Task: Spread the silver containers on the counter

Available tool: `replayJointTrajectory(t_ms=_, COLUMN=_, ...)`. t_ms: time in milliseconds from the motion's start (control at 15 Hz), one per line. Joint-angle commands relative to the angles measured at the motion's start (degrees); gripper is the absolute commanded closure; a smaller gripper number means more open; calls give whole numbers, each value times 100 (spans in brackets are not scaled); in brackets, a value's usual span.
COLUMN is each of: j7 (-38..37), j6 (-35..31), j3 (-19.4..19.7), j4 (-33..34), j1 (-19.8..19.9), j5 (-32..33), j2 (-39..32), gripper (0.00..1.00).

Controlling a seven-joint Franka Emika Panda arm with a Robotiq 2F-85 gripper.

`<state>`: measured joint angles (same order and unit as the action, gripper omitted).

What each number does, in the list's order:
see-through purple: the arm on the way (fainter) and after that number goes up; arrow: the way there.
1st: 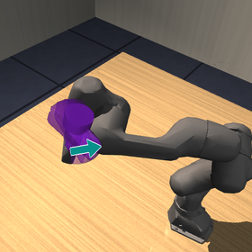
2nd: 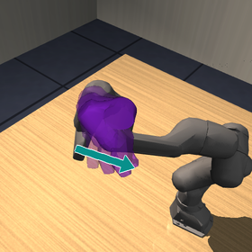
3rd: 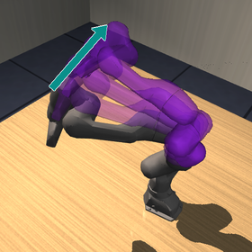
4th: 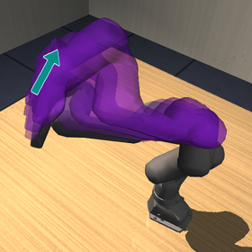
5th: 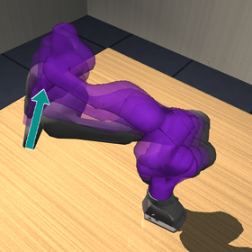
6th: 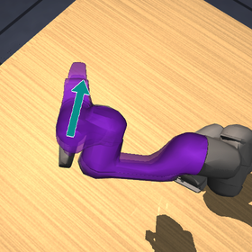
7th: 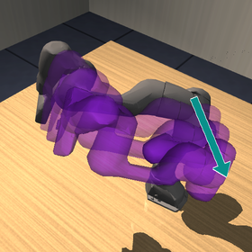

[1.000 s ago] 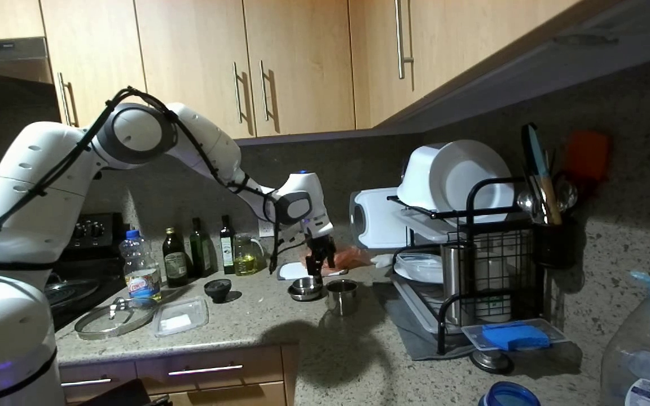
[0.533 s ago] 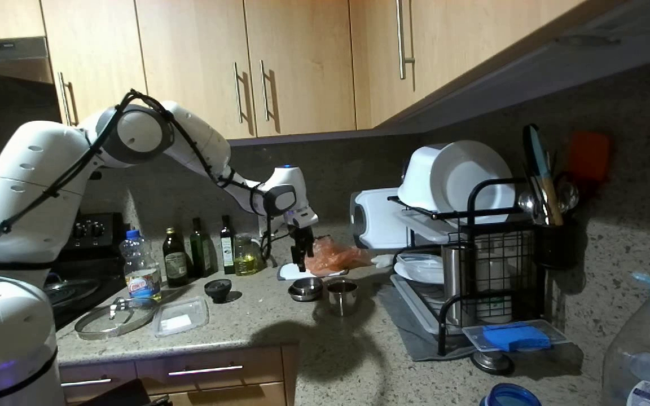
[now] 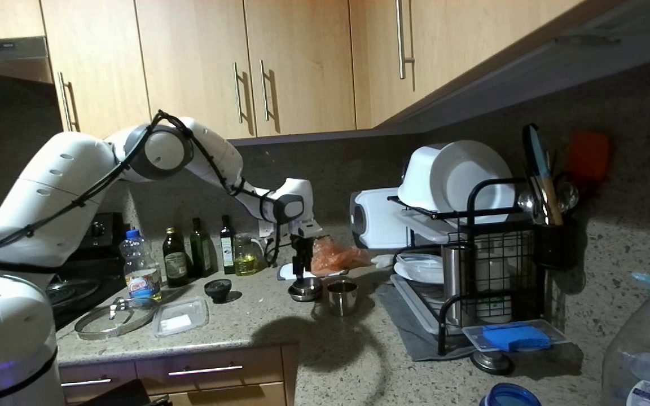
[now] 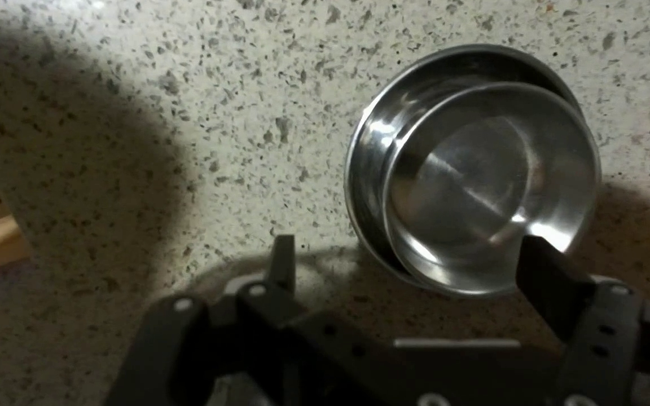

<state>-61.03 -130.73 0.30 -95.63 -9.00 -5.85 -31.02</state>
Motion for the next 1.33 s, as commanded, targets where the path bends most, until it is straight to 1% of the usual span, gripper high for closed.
replayJointTrajectory(t_ms=0, j7=23, j6=765, j3=20, j4=924, j1=-5, j5=2, j2=-679, gripper=0)
replayJointTrajectory(t_ms=333, j7=19, j6=1459, j3=38, j4=1776, j1=-29, j5=8, j2=-1349, gripper=0)
replayJointTrajectory(t_ms=400, j7=12, j6=1541, j3=46, j4=1904, j1=-35, j5=15, j2=-1446, gripper=4)
replayJointTrajectory(t_ms=467, j7=24, j6=1587, j3=54, j4=2001, j1=-41, j5=31, j2=-1514, gripper=28)
replayJointTrajectory(t_ms=533, j7=15, j6=1616, j3=67, j4=2082, j1=-54, j5=49, j2=-1569, gripper=28)
replayJointTrajectory(t_ms=600, j7=7, j6=1616, j3=73, j4=2137, j1=-65, j5=57, j2=-1600, gripper=32)
replayJointTrajectory(t_ms=733, j7=-6, j6=1602, j3=87, j4=2216, j1=-89, j5=74, j2=-1644, gripper=46)
replayJointTrajectory(t_ms=800, j7=-10, j6=1595, j3=97, j4=2230, j1=-108, j5=92, j2=-1639, gripper=55)
replayJointTrajectory(t_ms=1067, j7=-4, j6=1541, j3=96, j4=2217, j1=-142, j5=113, j2=-1580, gripper=86)
replayJointTrajectory(t_ms=1200, j7=-9, j6=1525, j3=98, j4=2219, j1=-161, j5=129, j2=-1563, gripper=99)
replayJointTrajectory(t_ms=1267, j7=-17, j6=1524, j3=101, j4=2228, j1=-171, j5=136, j2=-1562, gripper=100)
